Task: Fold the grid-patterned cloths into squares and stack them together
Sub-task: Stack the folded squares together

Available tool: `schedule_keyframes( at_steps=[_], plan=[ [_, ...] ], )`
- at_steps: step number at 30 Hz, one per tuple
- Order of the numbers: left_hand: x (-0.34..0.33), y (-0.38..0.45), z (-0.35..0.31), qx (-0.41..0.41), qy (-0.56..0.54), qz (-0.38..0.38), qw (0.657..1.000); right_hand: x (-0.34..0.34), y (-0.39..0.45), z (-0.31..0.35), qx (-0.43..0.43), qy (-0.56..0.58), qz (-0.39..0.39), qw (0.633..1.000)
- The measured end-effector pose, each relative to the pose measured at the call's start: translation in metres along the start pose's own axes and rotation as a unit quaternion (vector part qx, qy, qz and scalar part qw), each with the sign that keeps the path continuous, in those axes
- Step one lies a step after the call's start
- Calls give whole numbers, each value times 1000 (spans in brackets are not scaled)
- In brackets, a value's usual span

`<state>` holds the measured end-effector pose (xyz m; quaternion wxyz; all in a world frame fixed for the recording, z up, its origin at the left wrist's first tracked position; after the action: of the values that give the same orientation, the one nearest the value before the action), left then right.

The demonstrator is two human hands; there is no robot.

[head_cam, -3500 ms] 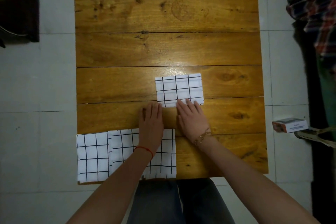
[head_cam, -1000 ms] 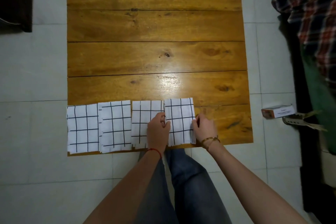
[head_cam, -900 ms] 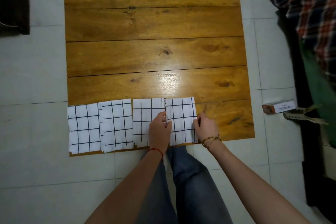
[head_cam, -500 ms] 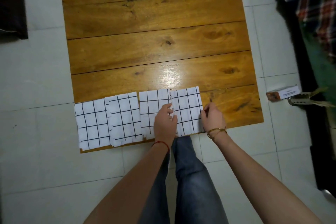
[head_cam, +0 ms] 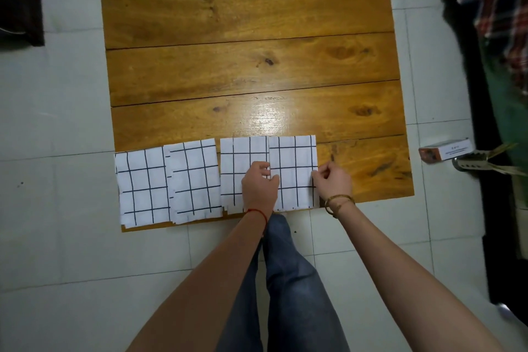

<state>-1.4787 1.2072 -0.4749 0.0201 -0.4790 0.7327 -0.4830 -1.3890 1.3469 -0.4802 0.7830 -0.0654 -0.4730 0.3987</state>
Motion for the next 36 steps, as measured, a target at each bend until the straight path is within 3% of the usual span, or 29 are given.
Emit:
schedule_keyframes(
  at_steps=[5, 9, 15, 23, 29, 36],
  plan=[
    [-1, 6, -2, 42, -25, -3, 999, 10, -3, 4, -29, 147, 18, 989],
    [1, 6, -5, 56, -34, -3, 998, 27, 1, 21, -21, 295, 45, 954],
    [14, 5, -15, 53, -40, 46, 997, 23, 8, 54, -49, 405, 83, 909],
    [84, 39, -23, 47, -135, -33, 989, -21, 32, 108, 91, 235, 81, 964],
    [159, 84, -26, 37, -95, -129, 986, -75, 51, 170, 143, 171, 82, 971],
    [249, 128, -30, -3, -55, -179, 982, -136, 69, 260, 187, 99, 120, 970]
  ],
)
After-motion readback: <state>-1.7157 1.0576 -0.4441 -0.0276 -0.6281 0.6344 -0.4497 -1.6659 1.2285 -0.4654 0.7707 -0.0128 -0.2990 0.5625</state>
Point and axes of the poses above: each hand's wrist, its own y-axis towards the middle knuckle, its own x-axis out of the back of the hand, z = x × y, the point moved 1 cm from there along y, towards the middle knuckle, and after that the axes turned 13 degrees about x, right-handed, at the moved point
